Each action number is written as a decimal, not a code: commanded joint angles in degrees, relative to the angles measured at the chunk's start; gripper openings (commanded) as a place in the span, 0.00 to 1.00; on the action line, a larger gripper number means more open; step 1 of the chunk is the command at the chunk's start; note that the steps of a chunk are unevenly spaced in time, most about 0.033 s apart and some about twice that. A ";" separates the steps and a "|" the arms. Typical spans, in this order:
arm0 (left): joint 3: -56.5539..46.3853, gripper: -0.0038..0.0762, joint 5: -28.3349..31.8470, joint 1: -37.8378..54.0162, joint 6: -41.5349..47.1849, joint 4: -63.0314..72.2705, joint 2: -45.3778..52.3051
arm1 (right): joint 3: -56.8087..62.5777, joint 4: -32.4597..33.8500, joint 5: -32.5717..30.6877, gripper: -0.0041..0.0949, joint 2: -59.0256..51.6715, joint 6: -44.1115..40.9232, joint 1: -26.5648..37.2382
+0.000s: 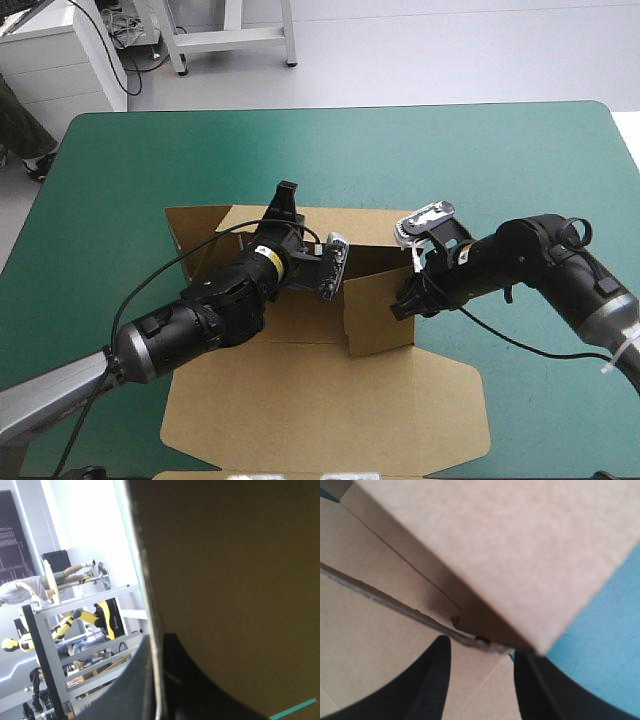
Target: Fold the box
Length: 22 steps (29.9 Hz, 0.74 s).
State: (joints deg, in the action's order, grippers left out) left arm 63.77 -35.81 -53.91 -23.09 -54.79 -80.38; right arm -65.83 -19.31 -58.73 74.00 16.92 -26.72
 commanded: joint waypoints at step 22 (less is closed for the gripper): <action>0.76 0.04 -5.01 -0.56 -6.16 9.05 1.52 | 0.56 45.74 12.74 0.42 -1.80 -51.57 -22.59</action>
State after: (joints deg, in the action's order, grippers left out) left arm 63.82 -38.36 -54.09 -25.84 -51.69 -80.31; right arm -63.54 18.98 -51.85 73.53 -29.54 -48.51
